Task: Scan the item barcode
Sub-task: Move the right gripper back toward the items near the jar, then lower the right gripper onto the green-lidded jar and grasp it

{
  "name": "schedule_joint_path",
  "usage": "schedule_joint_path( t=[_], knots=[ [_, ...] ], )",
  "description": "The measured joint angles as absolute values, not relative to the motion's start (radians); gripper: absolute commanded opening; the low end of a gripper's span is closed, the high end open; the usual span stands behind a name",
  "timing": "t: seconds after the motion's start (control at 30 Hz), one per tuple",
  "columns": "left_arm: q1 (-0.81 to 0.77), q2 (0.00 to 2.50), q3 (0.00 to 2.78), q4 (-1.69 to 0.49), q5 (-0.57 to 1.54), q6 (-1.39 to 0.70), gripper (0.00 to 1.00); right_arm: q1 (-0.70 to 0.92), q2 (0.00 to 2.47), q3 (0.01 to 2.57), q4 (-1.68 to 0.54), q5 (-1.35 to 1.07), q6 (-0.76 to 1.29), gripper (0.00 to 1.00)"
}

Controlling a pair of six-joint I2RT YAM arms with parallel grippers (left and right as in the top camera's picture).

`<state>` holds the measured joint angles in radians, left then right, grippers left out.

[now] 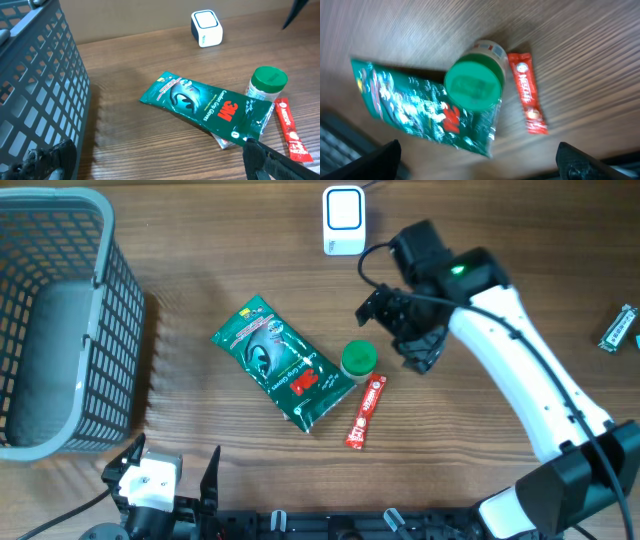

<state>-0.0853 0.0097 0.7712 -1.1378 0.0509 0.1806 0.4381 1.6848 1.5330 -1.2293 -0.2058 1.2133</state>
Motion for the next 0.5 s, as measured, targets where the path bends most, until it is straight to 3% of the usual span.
schedule_joint_path(
  t=[0.07, 0.27, 0.5],
  knots=[
    [-0.085, 0.010, 0.771, -1.137, 0.051, 0.181, 1.00, 0.463, 1.685, 1.439, -1.137, -0.197, 1.355, 1.00],
    [-0.085, 0.010, 0.771, -1.138, 0.051, 0.181, 1.00, 0.471, 1.695, 1.208, -0.780, -0.202, 1.523, 1.00],
    [-0.085, 0.010, 0.771, -1.138, 0.051, 0.181, 1.00, 0.471, 1.729, 1.185, -0.759, -0.208, 1.574, 0.98]
  ],
)
